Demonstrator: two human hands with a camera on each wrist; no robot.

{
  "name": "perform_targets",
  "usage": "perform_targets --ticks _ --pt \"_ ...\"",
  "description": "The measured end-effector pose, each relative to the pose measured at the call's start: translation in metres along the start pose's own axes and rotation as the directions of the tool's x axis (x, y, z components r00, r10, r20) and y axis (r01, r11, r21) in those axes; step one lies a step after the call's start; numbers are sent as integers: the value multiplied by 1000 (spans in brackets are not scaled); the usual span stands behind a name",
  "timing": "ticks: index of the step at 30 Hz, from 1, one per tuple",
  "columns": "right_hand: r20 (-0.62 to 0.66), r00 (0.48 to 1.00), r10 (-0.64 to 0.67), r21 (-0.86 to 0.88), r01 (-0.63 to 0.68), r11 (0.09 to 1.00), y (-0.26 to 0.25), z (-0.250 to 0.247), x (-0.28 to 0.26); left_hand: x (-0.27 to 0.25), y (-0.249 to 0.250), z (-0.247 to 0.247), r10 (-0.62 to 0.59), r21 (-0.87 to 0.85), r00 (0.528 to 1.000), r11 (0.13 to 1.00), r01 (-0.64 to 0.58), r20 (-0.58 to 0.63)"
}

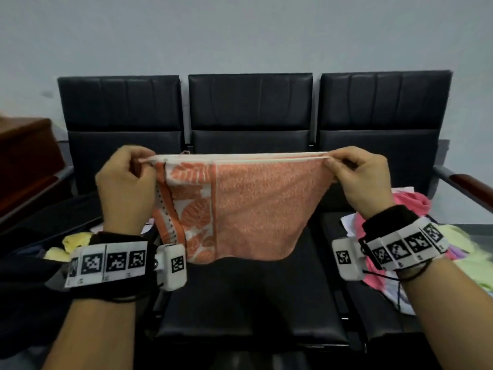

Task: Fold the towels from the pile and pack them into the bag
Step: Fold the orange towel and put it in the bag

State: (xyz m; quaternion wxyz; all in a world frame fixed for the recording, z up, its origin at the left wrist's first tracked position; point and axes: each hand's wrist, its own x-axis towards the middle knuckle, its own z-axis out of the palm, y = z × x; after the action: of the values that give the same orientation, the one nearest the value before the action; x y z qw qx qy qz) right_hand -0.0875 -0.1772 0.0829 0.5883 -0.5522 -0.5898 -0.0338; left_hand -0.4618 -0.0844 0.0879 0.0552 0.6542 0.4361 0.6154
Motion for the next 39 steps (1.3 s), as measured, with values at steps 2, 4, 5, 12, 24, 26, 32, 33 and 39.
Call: perform_targets --ticks 2,4,5,12,24,26,32,33,39 --pt "63 998 30 37 -32 999 -7 -10 -7 -6 -2 -2 -79 39 991 996 75 104" --pt "83 996 33 71 -39 997 -16 -20 -14 -12 -4 -8 -92 8 988 996 92 126" --pt "77 996 35 91 -42 995 -22 -25 -16 -13 -3 -11 -94 -23 988 995 98 122" --pt "-18 1000 -2 267 7 964 -50 -49 9 16 25 -19 -72 -183 997 980 72 4" --pt "122 921 369 102 -381 919 71 35 20 13 -58 65 -276 101 919 961 257 283" --pt "35 970 242 131 -245 961 52 25 41 31 -53 62 -174 45 967 985 168 185" --pt "-63 995 72 222 -57 973 10 -4 24 26 -38 42 -36 -64 994 997 42 99" --pt "-35 995 97 222 -87 971 15 -2 9 15 -43 41 -49 -55 991 997 57 125" --pt "173 898 405 147 -430 891 87 25 -104 -80 -103 52 -274 134 871 962 240 407"
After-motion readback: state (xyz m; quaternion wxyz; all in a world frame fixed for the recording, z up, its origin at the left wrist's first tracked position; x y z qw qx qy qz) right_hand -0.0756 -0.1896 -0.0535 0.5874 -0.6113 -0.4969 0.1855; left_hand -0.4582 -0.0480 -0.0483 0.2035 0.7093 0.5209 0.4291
